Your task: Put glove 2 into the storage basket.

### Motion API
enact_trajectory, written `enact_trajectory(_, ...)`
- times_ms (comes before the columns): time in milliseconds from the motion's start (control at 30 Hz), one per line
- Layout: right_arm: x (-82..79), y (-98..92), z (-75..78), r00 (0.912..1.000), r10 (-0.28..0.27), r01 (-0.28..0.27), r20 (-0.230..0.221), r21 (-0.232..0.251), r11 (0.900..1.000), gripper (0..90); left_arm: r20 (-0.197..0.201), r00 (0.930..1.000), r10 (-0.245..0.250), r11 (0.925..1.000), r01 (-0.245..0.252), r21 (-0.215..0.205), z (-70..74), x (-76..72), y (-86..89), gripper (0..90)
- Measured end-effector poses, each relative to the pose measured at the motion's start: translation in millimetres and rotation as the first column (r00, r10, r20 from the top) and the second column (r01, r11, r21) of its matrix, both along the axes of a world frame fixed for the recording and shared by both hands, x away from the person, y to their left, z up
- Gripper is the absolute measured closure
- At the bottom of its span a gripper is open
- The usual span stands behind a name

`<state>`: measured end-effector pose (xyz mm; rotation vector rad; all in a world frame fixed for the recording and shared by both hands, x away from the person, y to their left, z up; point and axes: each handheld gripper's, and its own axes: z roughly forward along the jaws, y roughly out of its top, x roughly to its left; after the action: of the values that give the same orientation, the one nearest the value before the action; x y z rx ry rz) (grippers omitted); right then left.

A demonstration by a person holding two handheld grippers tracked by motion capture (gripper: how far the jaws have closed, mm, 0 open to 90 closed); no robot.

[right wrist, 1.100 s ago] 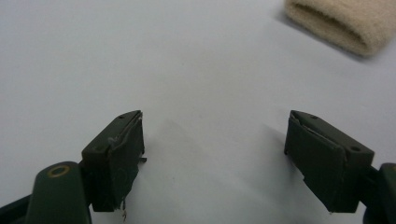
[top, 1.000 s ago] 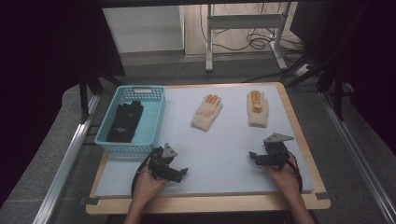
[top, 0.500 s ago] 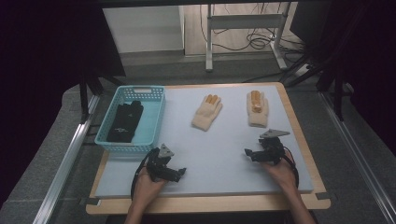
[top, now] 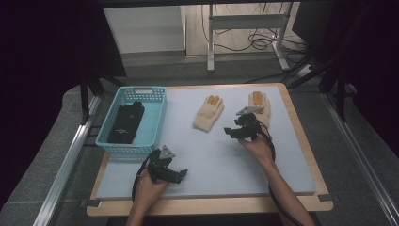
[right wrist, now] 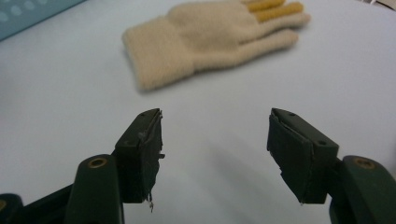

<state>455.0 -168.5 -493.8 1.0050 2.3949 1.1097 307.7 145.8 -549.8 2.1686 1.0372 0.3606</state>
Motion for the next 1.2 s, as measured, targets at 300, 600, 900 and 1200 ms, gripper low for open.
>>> enact_trajectory(300,39.5,34.5,-9.6,1.0,-0.007,0.007,-0.001,0.014,1.0,31.8,0.0,1.0,0.001,1.0,-0.001,-0.001,0.0,0.0,0.1,1.2)
enact_trajectory(600,72.5,62.5,-13.5,0.9993,-0.036,0.036,0.008,0.026,0.999,24.8,0.0,1.0,-0.004,1.0,0.004,0.004,0.2,0.1,0.6,1.2)
enact_trajectory(900,92.6,90.4,-34.5,0.9989,-0.046,0.046,-0.003,-0.023,0.999,19.7,0.0,1.0,-0.004,1.0,0.004,0.003,0.2,0.1,0.6,1.2)
enact_trajectory(1200,88.0,99.3,-37.0,0.9999,-0.001,0.0,-0.013,-0.071,0.997,54.2,0.0,1.0,-0.003,1.0,0.003,0.004,0.2,0.0,0.6,1.3)
